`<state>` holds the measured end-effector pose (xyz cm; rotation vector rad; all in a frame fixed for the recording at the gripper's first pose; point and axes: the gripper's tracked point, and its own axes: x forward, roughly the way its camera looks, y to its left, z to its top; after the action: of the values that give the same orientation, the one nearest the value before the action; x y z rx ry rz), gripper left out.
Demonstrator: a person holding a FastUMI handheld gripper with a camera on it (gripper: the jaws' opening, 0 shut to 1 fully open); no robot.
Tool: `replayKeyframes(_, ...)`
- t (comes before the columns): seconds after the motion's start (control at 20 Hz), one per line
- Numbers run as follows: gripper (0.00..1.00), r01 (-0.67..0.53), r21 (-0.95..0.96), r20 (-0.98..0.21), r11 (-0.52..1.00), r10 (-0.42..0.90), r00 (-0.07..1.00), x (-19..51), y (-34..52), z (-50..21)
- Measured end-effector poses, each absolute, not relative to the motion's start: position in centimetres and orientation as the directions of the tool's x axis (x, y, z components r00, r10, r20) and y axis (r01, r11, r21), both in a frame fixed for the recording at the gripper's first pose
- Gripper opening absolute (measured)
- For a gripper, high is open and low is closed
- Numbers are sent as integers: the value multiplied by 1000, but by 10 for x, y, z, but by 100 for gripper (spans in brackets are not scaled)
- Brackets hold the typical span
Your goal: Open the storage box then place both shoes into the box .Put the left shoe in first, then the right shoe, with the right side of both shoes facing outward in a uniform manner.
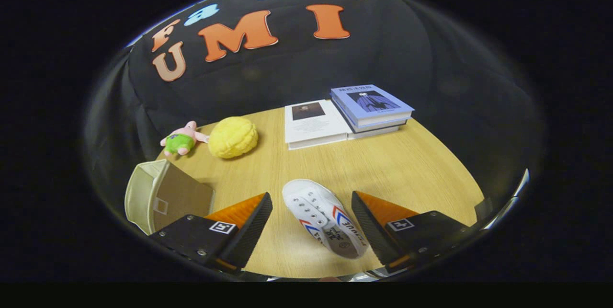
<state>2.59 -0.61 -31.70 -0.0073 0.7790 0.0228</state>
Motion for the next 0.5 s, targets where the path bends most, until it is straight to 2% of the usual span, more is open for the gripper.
replayKeyframes(0.25, 99, 48, -9, -741, 999, -39, 670, 16, -29, -355)
replayKeyframes(0.5, 98, 57, -49, -785, 997, -74, 615, 9, -37, -380)
